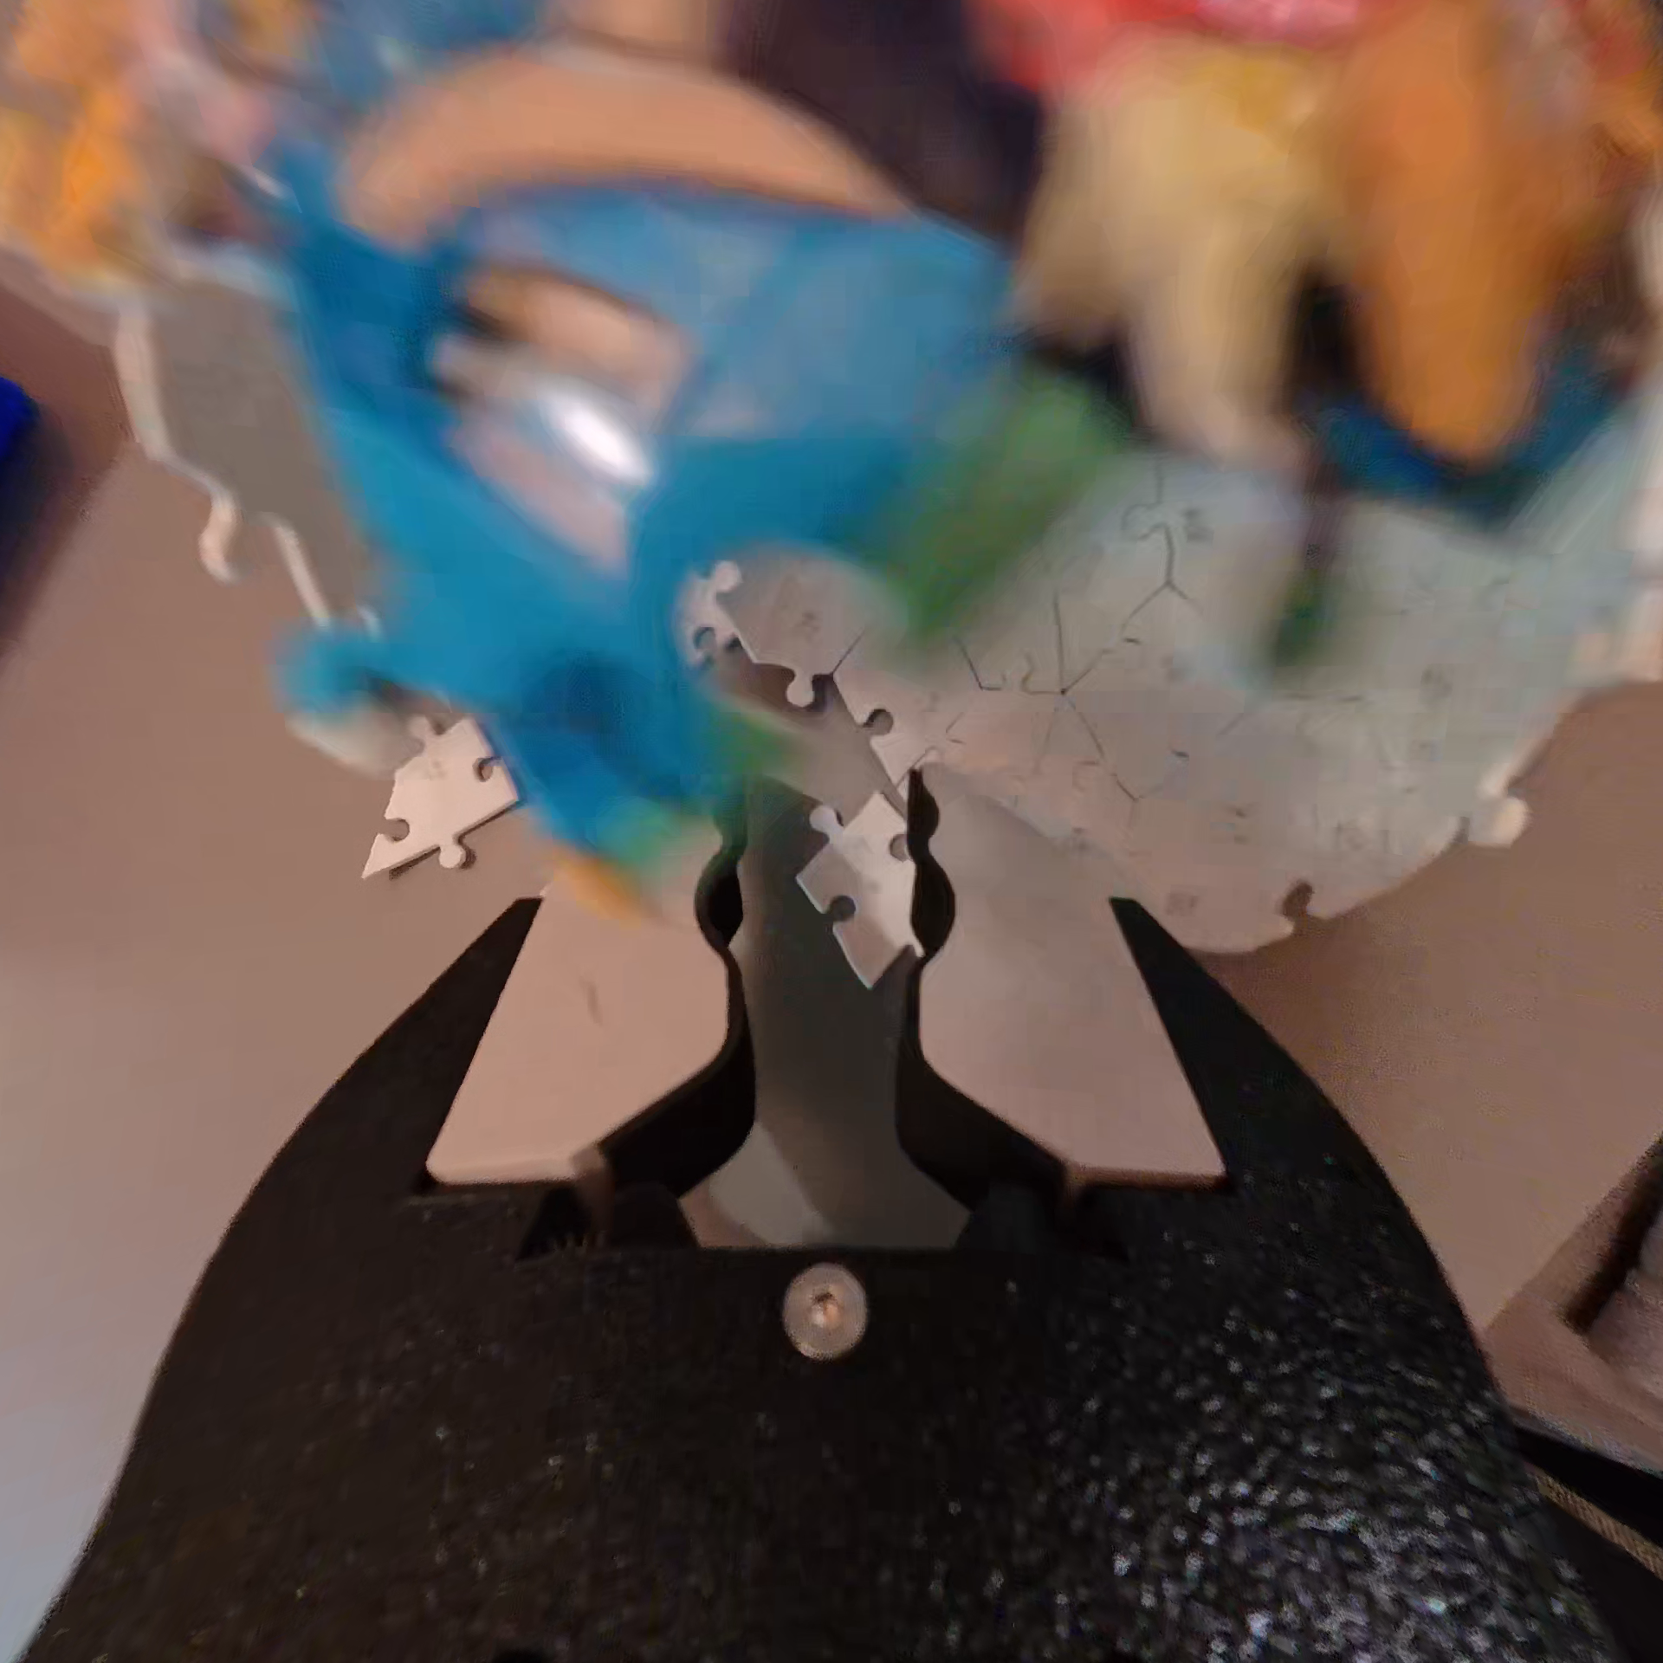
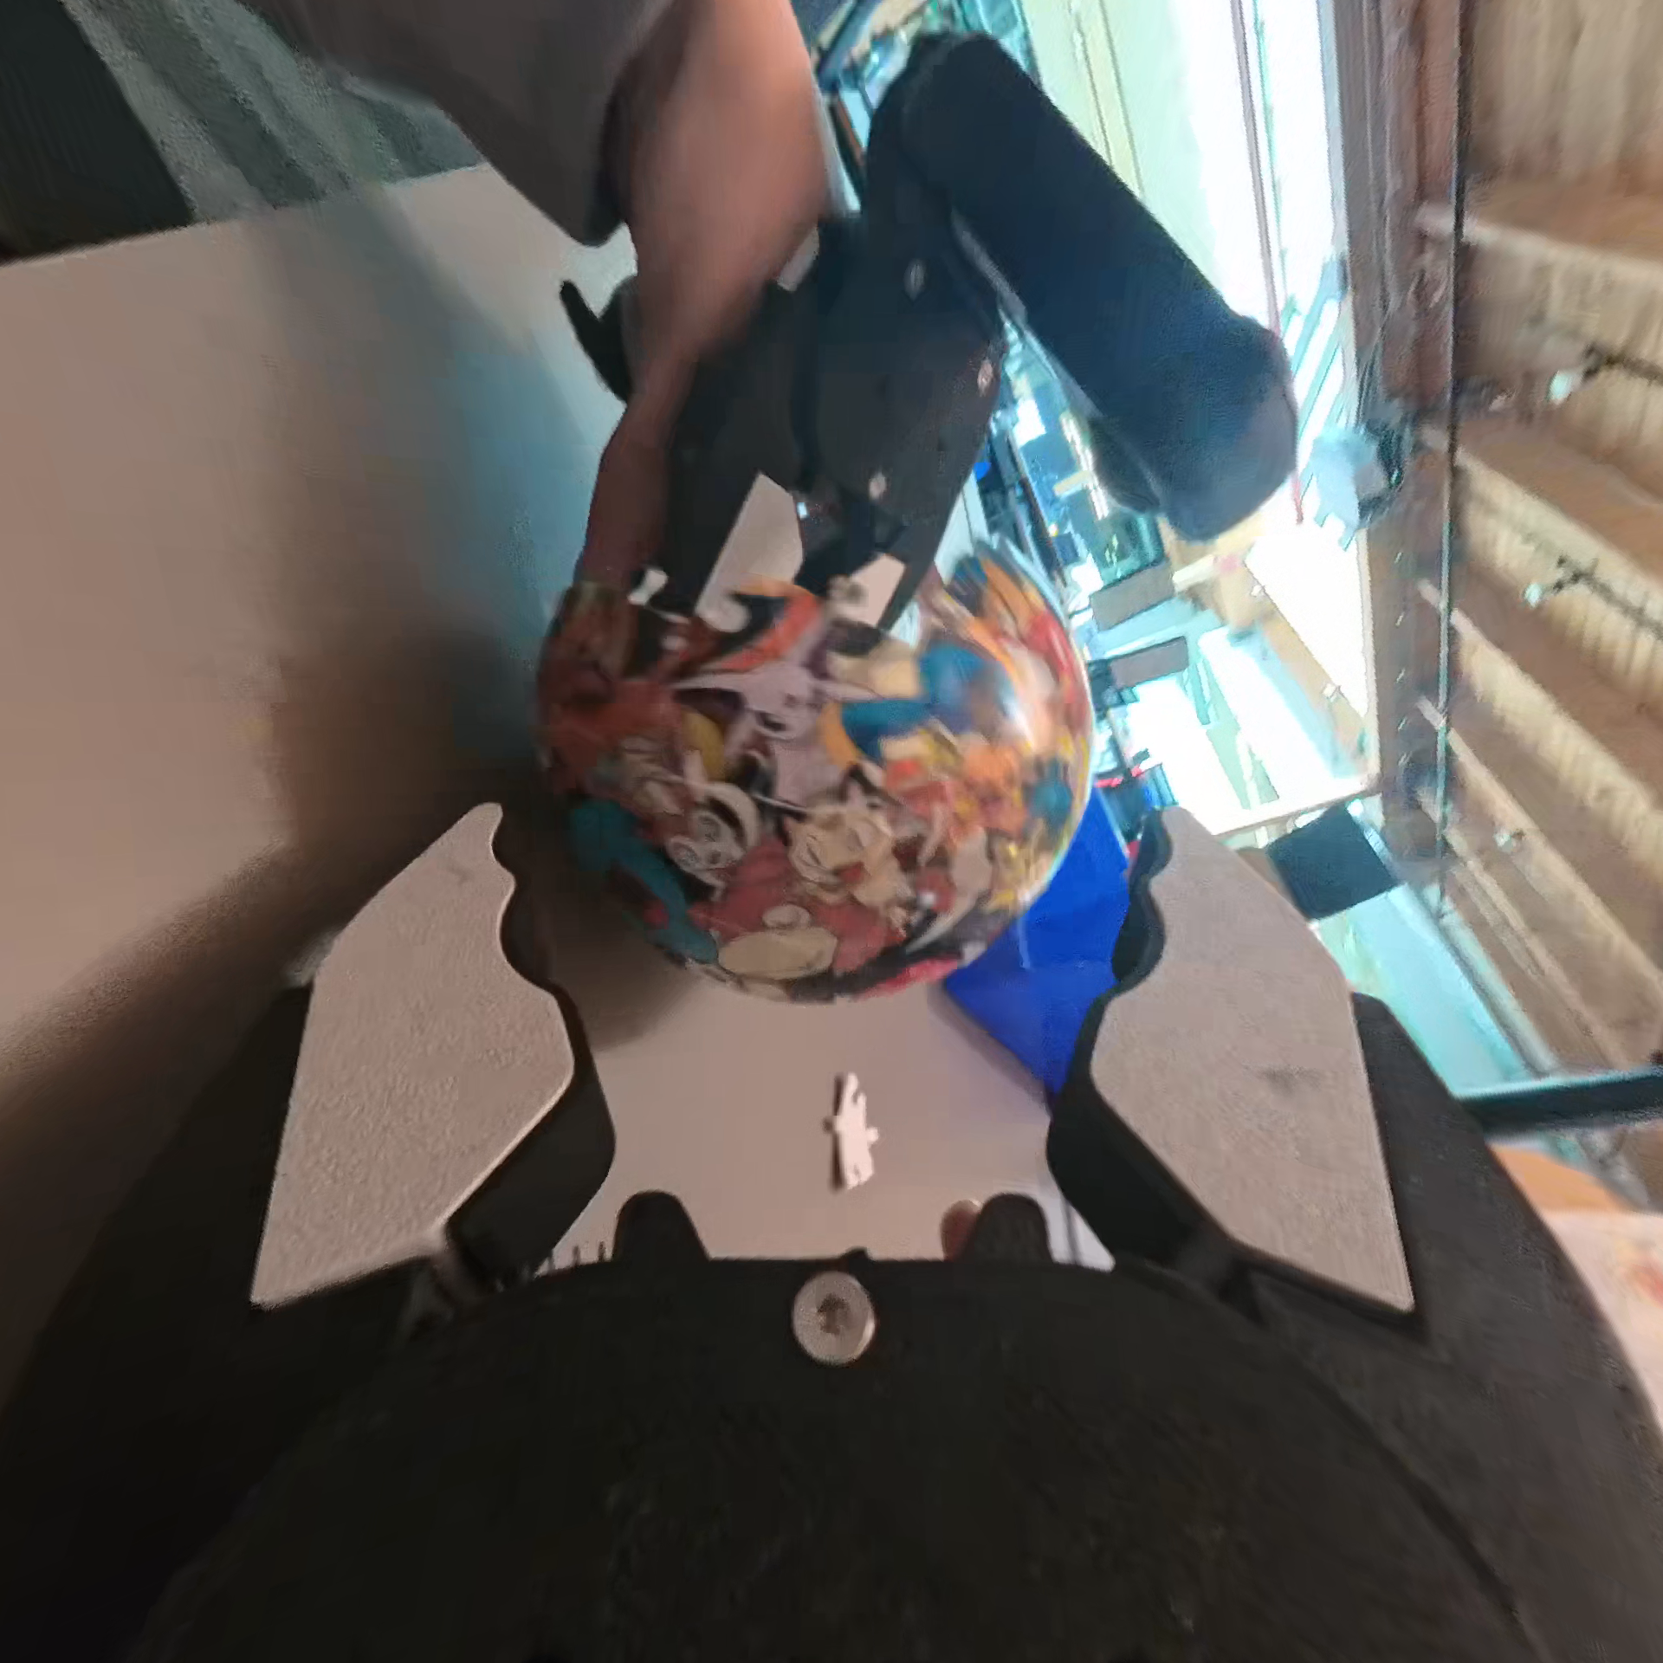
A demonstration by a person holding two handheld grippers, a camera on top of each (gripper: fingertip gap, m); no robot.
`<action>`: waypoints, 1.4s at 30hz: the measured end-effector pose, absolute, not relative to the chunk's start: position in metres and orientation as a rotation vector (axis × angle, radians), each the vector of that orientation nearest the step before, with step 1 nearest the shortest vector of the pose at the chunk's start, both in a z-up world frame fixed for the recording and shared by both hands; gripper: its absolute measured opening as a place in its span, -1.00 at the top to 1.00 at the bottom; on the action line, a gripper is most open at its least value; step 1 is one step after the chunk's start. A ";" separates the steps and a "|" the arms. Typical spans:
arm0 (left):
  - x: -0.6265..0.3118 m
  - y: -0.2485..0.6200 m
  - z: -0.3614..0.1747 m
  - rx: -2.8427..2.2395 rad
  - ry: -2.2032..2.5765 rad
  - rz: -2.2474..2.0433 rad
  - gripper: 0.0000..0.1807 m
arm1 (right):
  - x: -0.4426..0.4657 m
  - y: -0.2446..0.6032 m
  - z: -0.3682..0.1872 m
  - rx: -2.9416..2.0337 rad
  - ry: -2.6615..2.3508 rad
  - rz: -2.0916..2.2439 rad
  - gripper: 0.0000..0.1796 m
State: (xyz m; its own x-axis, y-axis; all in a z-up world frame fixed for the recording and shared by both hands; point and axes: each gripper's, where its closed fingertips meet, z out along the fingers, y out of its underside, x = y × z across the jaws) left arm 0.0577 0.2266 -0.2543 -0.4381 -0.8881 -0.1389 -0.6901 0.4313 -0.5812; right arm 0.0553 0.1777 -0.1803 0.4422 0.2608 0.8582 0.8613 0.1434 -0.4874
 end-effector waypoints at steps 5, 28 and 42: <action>0.059 0.224 -0.255 -1.325 2.203 -0.737 0.70 | 0.051 0.194 -0.192 -1.391 -1.237 -0.707 -0.38; 0.048 0.243 -0.259 -1.545 2.124 -0.834 0.32 | 0.029 0.211 -0.195 -1.275 -1.400 -1.029 -0.38; 0.049 0.249 -0.260 -1.559 2.099 -0.818 0.19 | 0.024 0.209 -0.195 -1.229 -1.421 -1.132 -0.37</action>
State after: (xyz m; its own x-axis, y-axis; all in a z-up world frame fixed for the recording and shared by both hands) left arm 0.0492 0.2494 -0.2597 -0.2984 -0.9541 0.0260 -0.7203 0.2073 -0.6619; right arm 0.0239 0.2088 -0.1945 -0.0860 0.1556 0.9841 0.9939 0.0814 0.0740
